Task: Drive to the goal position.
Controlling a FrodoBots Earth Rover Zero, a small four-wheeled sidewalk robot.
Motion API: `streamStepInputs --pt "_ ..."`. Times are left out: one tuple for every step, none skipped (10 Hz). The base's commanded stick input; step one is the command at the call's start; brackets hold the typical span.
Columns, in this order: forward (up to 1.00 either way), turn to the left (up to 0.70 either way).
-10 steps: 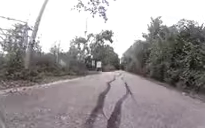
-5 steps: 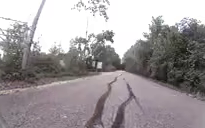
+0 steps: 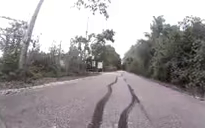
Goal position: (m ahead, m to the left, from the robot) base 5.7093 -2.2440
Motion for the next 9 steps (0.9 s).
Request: streamStepInputs --pt "0.50 0.00" --pt "0.50 0.00" --pt "0.50 0.00" --pt "0.50 0.00" --pt "0.50 0.00" --pt "0.50 0.00" --pt "0.50 0.00" --pt "0.50 0.00" --pt "0.50 0.00"
